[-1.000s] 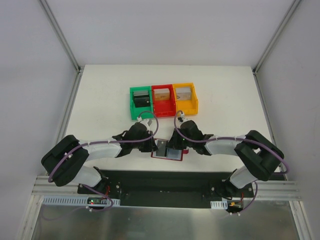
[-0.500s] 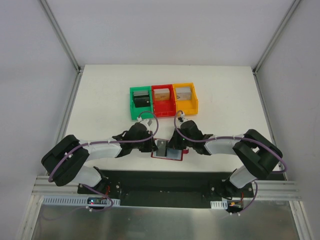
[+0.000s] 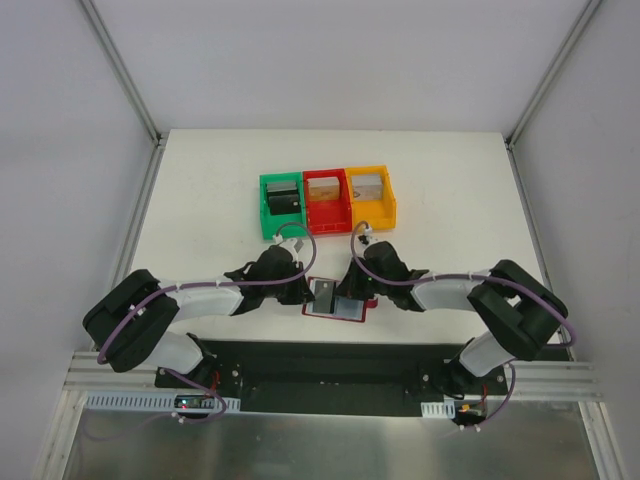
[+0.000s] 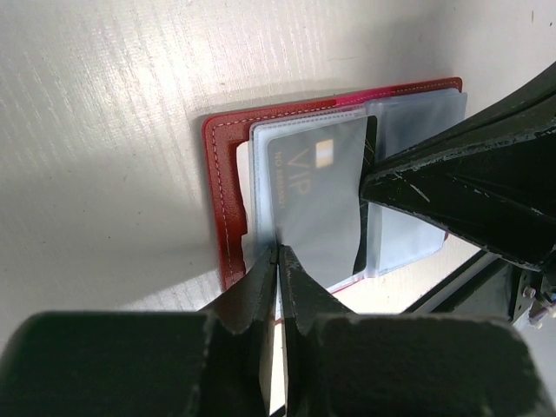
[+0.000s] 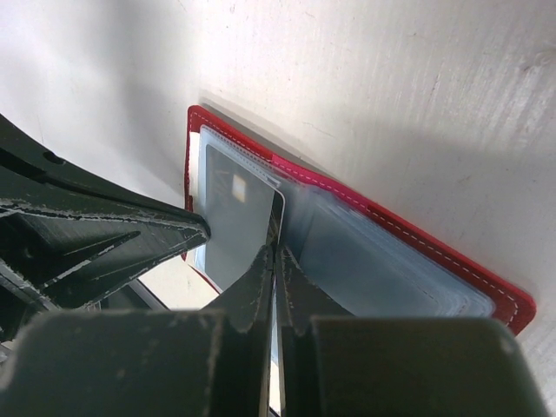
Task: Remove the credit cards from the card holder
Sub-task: Remove the credit card from the card holder.
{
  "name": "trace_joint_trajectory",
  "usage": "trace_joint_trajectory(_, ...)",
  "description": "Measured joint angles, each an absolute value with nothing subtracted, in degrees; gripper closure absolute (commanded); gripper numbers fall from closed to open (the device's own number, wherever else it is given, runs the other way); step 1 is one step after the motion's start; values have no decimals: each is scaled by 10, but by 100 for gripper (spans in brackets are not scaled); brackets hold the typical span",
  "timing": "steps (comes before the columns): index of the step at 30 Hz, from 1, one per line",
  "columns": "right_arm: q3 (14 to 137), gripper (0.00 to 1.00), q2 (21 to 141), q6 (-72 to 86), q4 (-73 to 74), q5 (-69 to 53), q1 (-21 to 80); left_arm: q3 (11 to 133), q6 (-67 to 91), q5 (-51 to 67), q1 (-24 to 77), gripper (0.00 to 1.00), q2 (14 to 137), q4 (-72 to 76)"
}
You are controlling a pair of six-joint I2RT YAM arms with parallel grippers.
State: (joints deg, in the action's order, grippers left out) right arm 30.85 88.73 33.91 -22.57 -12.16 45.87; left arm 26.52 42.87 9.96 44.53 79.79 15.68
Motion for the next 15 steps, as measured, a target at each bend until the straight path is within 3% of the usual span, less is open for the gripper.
trace_joint_trajectory(15, 289, 99, 868, 339, -229, -129, 452, 265, 432, 100, 446, 100, 803, 165)
